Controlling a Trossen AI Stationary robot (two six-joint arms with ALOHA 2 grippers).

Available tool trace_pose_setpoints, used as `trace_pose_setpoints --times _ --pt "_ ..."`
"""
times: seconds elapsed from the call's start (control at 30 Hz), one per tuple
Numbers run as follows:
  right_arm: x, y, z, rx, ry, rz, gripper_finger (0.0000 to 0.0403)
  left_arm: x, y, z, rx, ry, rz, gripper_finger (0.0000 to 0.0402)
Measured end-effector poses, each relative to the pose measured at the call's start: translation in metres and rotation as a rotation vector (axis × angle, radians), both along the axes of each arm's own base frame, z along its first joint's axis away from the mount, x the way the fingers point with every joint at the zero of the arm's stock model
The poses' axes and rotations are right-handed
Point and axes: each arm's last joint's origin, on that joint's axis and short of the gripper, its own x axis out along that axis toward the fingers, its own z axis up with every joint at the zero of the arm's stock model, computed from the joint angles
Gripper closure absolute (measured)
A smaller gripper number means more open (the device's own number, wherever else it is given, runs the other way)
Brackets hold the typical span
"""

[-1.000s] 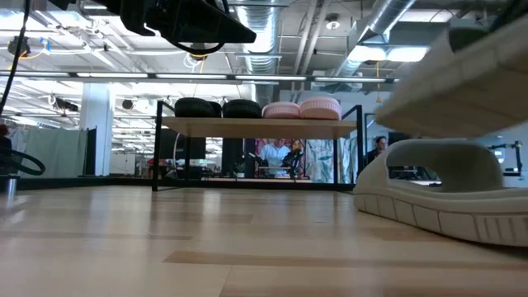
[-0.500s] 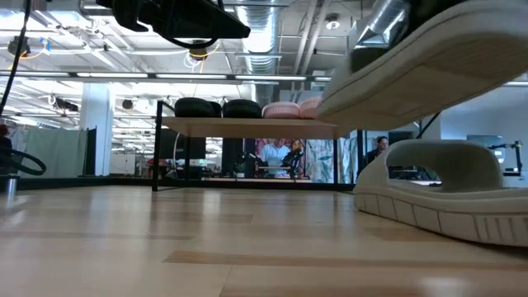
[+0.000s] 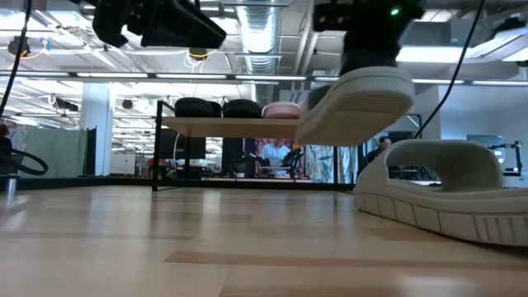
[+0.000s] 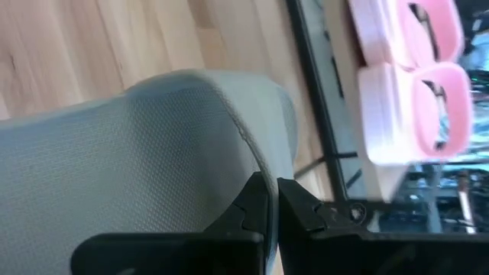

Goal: Pick and place slides into the shelf
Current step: Put the right gray slide under the shelf

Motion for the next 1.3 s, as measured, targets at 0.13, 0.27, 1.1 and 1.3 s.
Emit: trace_pose_setpoints --times 0.13,0.27,1.1,1.3 --pt "0.017 -0.015 -0.001 0.039 -0.009 0.035 0.0402 -0.005 -0.007 0.000 0.020 -0.010 0.019 0.0210" --pt "0.030 -0.035 -0.001 0.089 -0.004 0.047 0.0402 -0.012 -0.014 -0.001 0.057 -0.009 0.054 0.0210" --pt "0.045 -0.126 -0.040 0.179 0.008 -0.010 0.0403 -0.034 -0.034 -0.004 0.146 -0.037 0.168 0.0210" --pt "0.049 -0.129 -0.048 0.151 0.039 0.009 0.0403 -0.034 -0.034 -0.003 0.144 -0.038 0.168 0.0210"
